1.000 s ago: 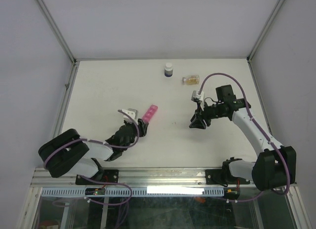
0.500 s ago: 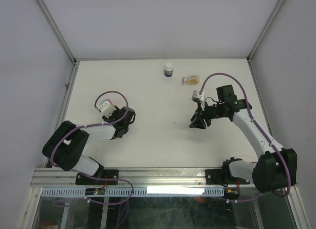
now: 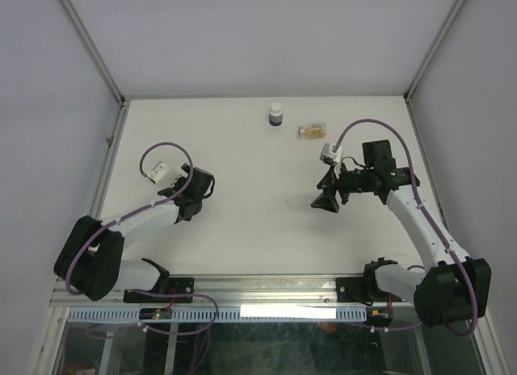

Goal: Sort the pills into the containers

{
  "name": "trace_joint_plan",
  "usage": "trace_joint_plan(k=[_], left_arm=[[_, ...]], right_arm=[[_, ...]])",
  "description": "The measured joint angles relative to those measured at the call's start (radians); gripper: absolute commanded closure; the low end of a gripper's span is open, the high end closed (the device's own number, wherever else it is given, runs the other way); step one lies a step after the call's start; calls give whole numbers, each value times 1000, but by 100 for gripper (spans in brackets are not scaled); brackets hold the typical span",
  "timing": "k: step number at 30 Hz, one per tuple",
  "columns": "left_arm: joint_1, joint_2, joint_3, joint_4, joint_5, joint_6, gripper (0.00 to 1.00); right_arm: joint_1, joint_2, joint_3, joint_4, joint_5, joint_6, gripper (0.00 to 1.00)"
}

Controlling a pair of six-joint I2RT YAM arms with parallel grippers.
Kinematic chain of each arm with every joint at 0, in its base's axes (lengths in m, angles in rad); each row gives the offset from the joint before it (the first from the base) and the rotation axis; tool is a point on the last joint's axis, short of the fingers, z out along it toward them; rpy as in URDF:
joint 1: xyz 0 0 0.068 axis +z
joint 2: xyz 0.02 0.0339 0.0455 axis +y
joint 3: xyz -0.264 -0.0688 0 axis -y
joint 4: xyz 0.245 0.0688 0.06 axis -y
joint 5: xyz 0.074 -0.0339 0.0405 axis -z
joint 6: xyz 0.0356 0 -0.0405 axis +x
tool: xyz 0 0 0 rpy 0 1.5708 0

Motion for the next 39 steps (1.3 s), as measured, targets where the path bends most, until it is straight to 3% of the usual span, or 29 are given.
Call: trace_joint_plan(k=[4,7,14,18,24,39], left_arm=[[-3,-205,-1,-19,80,63,1],[-9,-357,2,-8,158,190,1],[-9,-577,111,45,469,563,1],[-9,-597,244,74,661,680,1],[-10,-594,354,99,850,742,1],[-9,-607,377,151,1044,750,1]], right_arm=[[-30,-66,-6,56,38,63,14],[-44,-94,2,91,110,138,2],[-60,-141,102,145,289,332,1],[-60,-161,212,169,346,439,1],[-61,-240,298,183,447,615,1],[-64,-366,336,134,495,711,1]])
